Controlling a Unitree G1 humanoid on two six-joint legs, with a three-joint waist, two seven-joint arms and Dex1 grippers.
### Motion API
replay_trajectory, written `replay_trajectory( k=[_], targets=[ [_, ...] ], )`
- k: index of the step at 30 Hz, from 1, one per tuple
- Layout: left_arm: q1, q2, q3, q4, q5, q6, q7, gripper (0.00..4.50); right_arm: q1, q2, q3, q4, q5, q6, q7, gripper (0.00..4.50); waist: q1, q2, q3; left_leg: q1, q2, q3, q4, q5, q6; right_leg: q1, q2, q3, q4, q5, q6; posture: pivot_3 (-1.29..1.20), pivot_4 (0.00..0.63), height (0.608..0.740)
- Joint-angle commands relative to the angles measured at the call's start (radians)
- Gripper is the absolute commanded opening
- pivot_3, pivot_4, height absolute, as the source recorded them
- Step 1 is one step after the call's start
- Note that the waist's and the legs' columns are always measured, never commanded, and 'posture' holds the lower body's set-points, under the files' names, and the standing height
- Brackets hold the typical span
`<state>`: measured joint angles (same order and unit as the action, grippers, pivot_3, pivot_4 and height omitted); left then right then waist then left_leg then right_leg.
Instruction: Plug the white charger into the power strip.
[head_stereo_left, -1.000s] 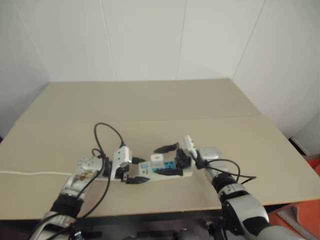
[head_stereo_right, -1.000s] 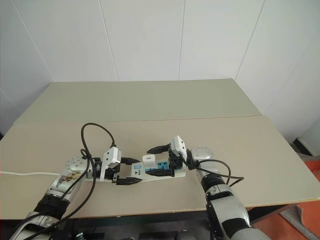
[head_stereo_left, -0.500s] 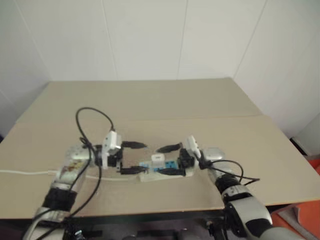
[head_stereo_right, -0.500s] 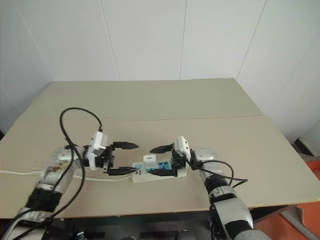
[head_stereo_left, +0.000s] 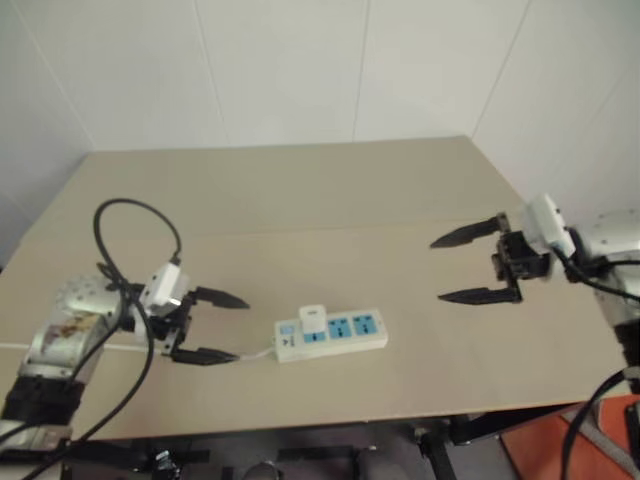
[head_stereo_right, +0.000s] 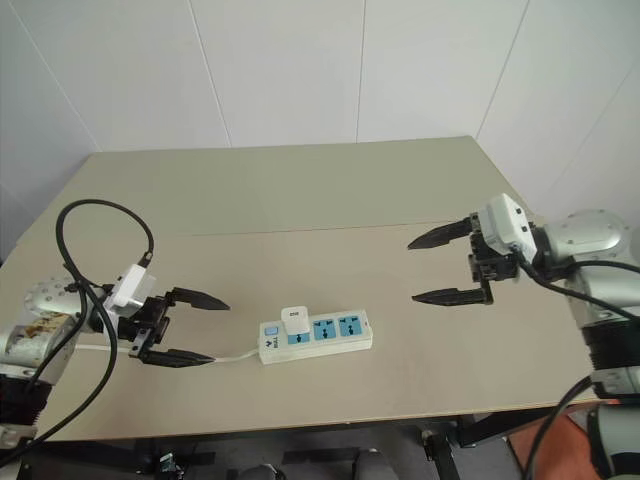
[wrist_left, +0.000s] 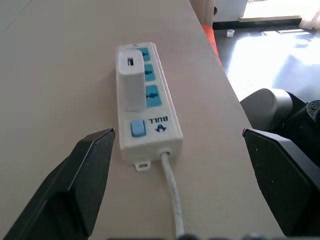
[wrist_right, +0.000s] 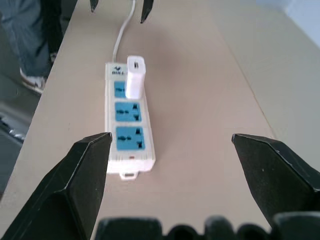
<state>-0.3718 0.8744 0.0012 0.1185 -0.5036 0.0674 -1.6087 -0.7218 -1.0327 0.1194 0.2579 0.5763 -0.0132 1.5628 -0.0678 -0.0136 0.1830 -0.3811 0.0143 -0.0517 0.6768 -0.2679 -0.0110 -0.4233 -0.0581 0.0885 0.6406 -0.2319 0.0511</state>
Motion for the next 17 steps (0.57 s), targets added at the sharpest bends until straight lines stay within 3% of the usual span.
replay_trajectory(
  k=[1,17],
  targets=[
    [0.016,-0.025,0.012,-0.047,-0.011,-0.007,0.009,4.46,0.045,-0.049,0.018,-0.05,0.019,0.024,0.052,4.5,0.001,-0.001,0.001,0.0,0.0,0.0,0.001,0.0,0.0,0.0,0.0,0.0,0.0,0.0,0.0,0.0,0.15,0.74],
    [-0.028,-0.084,-0.008,0.004,0.059,-0.042,0.036,4.46,0.169,-0.07,-0.056,-0.089,-0.05,0.117,0.02,4.5,0.021,-0.002,0.002,-0.002,0.0,0.0,0.002,0.0,0.001,-0.001,0.0,0.0,0.001,0.0,0.0,0.0,0.15,0.74]
  ],
)
